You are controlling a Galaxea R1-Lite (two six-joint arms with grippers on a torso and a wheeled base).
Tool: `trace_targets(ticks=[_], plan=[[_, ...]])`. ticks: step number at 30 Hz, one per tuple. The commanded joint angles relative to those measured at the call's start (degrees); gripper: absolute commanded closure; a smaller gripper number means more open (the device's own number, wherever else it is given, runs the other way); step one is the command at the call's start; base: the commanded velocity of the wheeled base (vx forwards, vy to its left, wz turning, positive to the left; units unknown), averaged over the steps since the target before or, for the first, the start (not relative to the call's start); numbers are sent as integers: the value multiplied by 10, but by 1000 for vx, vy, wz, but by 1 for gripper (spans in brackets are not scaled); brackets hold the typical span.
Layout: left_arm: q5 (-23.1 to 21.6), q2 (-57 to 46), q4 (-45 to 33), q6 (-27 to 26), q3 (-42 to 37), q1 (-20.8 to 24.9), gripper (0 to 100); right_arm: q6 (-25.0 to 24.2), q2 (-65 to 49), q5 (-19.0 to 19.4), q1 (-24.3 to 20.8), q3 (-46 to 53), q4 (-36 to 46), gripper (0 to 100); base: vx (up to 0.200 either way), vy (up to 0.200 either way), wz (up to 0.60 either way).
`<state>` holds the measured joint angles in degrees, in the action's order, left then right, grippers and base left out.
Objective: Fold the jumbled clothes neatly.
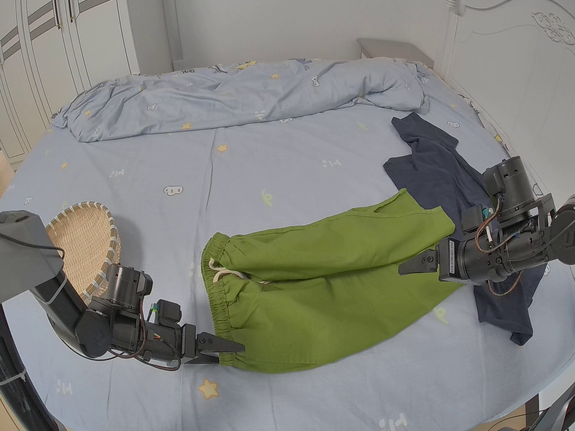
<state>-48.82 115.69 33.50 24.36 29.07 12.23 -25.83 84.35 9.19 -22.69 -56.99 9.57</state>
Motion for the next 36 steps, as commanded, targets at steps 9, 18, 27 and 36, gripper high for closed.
trace_targets(ticks=[9,18,27,36], plan=[[0,28,1,1,39,17,0,0,18,-1,-1,7,-11,0,0,0,0],[0,39,1,2,48,25,0,0,17,-2,-1,25,-49,0,0,0,0],[1,20,1,2,24,12,100,0,17,-2,-1,25,-49,0,0,0,0],[-3,-42,1,1,-24,-32,100,2,16,-1,-3,26,-48,0,0,0,0]])
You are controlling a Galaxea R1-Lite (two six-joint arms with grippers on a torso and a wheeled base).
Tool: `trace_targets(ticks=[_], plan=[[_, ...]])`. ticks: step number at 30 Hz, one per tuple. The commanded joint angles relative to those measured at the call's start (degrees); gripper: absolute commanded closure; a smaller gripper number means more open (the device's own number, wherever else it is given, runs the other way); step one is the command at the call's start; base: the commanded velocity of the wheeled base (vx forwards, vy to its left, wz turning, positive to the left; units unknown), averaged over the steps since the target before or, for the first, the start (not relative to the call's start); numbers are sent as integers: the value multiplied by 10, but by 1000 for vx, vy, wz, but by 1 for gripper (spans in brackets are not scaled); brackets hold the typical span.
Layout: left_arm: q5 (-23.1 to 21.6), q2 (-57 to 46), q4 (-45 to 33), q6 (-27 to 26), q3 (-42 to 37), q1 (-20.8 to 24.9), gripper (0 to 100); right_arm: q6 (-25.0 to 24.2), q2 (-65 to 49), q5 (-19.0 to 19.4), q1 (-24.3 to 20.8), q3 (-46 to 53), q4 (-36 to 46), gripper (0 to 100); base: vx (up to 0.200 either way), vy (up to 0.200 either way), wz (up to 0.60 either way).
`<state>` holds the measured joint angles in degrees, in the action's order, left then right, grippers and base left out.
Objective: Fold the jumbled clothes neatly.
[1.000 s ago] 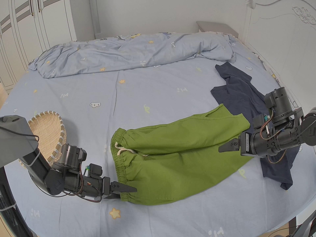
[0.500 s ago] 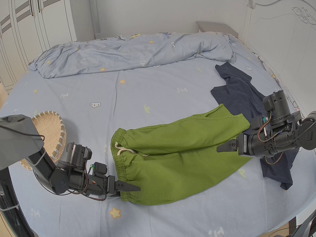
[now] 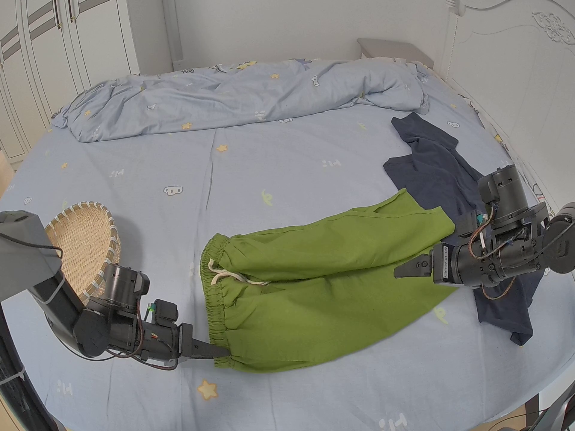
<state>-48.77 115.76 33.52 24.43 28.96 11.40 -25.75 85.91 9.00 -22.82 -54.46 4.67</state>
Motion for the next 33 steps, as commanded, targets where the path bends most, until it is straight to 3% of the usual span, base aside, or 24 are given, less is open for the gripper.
trace_targets(ticks=[1,7,8,11,12,13,18,20,24,25,27,28,33], plan=[[-4,-56,1,-1,-37,-34,100,-1,0,1,1,1,1,0,0,0,0],[-4,-98,0,-3,-84,-96,100,-6,30,33,66,-14,23,0,0,0,0],[-4,-106,0,-3,-89,-113,100,-6,37,66,99,-20,31,0,0,0,0],[-4,-111,0,-5,-92,-130,100,-3,38,124,141,-22,48,0,0,0,0],[-4,-111,0,-5,-92,-130,100,-3,38,124,141,-22,48,0,0,0,0],[-4,-110,0,-7,-93,-135,100,6,42,160,167,-14,65,0,0,0,0],[-4,-106,0,-10,-102,-130,100,30,70,168,194,10,70,0,0,0,0],[-4,-104,0,-16,-104,-130,100,65,103,169,226,23,70,0,0,0,0],[-4,-100,0,-23,-104,-132,100,82,127,182,241,24,70,0,0,0,0],[-4,-93,0,-34,-104,-135,100,103,148,216,257,23,70,0,0,0,0],[-4,-92,0,-40,-104,-136,100,114,154,229,262,24,70,0,0,0,0],[-4,-90,0,-47,-104,-137,100,162,172,260,276,29,70,0,0,0,0],[-4,-86,0,-48,-104,-136,100,241,189,278,310,36,73,0,0,0,0]])
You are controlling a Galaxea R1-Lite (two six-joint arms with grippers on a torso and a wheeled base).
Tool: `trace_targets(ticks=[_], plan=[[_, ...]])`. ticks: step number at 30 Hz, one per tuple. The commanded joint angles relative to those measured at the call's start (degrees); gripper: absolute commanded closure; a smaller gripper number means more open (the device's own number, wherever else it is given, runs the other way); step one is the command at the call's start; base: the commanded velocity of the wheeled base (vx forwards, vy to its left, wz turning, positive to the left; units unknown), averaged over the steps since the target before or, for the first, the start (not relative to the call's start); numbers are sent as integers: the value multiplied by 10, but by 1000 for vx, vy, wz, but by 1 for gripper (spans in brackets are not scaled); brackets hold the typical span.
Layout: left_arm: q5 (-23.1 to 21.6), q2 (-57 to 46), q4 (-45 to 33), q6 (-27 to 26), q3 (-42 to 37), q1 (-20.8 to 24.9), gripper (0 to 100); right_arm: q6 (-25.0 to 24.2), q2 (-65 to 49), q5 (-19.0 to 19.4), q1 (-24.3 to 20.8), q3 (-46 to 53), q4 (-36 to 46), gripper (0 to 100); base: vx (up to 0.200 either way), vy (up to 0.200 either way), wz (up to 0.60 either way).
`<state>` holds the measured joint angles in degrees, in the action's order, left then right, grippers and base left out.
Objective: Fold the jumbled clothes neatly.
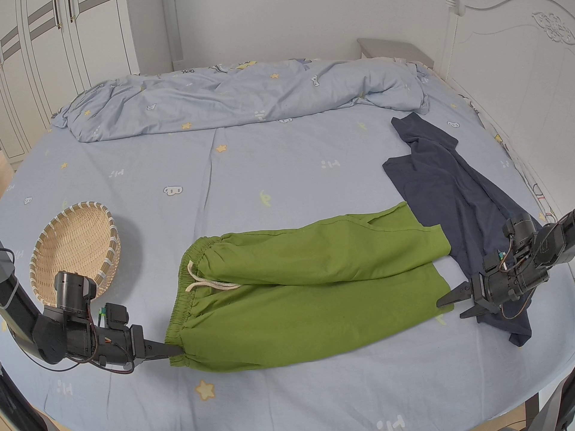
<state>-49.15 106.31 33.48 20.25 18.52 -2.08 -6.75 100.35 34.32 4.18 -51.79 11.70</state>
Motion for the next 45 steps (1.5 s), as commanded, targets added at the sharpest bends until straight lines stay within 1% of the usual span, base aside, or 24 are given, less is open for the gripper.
trace_targets(ticks=[1,2,3,4,5,6,7,10,13,17,19,22,24,32,36,38,45], plan=[[0,8,0,-6,0,-1,100,51,44,26,41,9,3,0,0,0,0],[0,8,0,-6,0,-1,100,52,45,39,44,8,0,0,0,0,0],[0,8,0,-6,1,-1,100,52,45,62,49,5,0,0,0,0,0],[0,8,0,-6,1,-1,100,52,45,65,49,5,0,0,0,0,0],[0,8,0,-6,2,-1,100,52,45,95,51,2,-1,0,0,0,0],[0,8,0,-6,2,-1,100,52,45,95,51,2,-1,0,0,0,0],[0,7,0,-6,3,-2,100,53,46,113,52,-1,-7,0,0,0,0],[0,7,0,-6,4,-3,100,52,54,118,51,-4,-21,0,0,0,0],[0,6,0,-6,3,-3,100,51,75,119,44,-7,-58,0,0,0,0],[0,6,0,-6,5,-3,100,50,83,123,40,-8,-74,0,0,0,0],[0,6,0,-6,6,-5,100,46,87,133,39,-8,-85,0,0,0,0],[0,6,0,-6,9,-13,100,41,86,157,39,-9,-86,0,0,0,0],[0,7,0,-6,10,-16,100,40,85,183,40,-9,-86,0,0,0,0],[1,7,0,-6,10,-17,100,40,87,192,36,-9,-87,0,0,0,0],[0,7,0,-6,11,-17,100,40,86,231,34,-8,-86,0,0,0,0],[0,7,0,-7,10,-16,100,40,87,236,33,-8,-86,0,0,0,0],[1,7,0,-6,10,-17,100,41,92,236,35,-8,-86,0,0,0,0]])
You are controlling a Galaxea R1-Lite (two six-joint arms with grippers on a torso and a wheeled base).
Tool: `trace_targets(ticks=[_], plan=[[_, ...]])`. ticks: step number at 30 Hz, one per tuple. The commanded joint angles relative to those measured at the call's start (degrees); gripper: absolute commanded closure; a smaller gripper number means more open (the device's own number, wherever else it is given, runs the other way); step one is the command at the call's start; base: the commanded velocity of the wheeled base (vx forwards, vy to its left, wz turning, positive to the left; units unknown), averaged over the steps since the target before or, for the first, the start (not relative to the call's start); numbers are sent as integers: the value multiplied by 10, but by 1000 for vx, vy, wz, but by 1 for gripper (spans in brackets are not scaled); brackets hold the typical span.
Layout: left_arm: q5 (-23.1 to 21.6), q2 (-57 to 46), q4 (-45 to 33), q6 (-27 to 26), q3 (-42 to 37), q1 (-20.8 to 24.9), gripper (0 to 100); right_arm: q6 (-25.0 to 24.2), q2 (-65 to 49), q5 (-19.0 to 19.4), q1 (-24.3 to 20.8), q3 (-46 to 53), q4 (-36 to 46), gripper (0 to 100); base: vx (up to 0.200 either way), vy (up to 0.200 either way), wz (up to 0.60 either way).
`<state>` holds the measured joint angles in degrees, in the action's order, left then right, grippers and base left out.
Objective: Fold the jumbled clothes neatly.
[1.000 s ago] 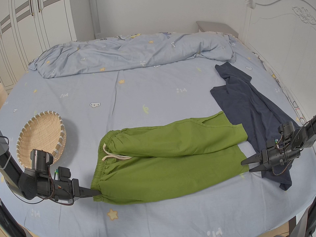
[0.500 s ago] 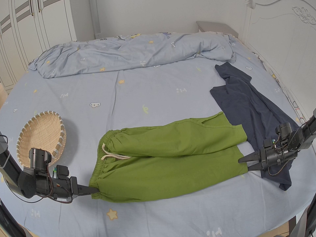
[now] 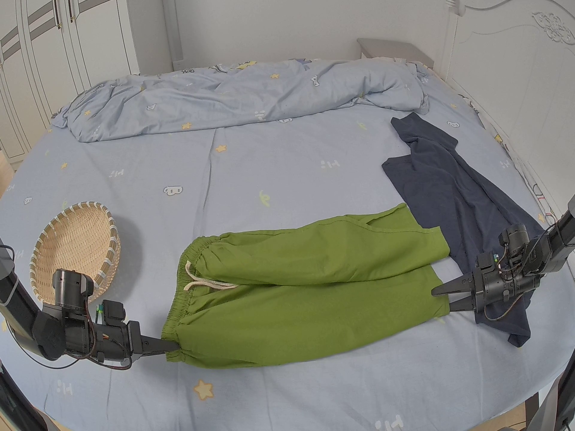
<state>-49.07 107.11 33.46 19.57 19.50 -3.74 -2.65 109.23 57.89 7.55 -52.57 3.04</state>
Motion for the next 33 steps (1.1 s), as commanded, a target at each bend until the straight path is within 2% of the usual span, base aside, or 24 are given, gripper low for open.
trace_targets(ticks=[1,14,20,23,24,26,30,33], plan=[[0,-1,0,-1,0,0,100,1,9,0,1,0,0,100,0,0,0],[0,-1,0,-1,0,-2,100,5,18,-1,9,4,-1,100,0,0,0],[-1,-8,0,0,3,-24,100,6,13,-17,7,9,0,100,0,0,0],[-1,-20,-1,0,-1,-31,100,4,-9,-45,-3,21,1,100,0,0,0],[-1,-38,-6,1,-4,-32,100,3,-45,-83,-21,36,3,100,0,0,0],[-1,-59,-18,1,-10,-32,100,0,-78,-118,-46,53,6,100,0,0,0],[0,-86,-63,-1,-12,-43,100,-7,-133,-129,-66,75,24,100,0,0,0],[0,-95,-101,-30,-12,-70,100,-5,-169,-188,-84,98,42,100,0,0,0]])
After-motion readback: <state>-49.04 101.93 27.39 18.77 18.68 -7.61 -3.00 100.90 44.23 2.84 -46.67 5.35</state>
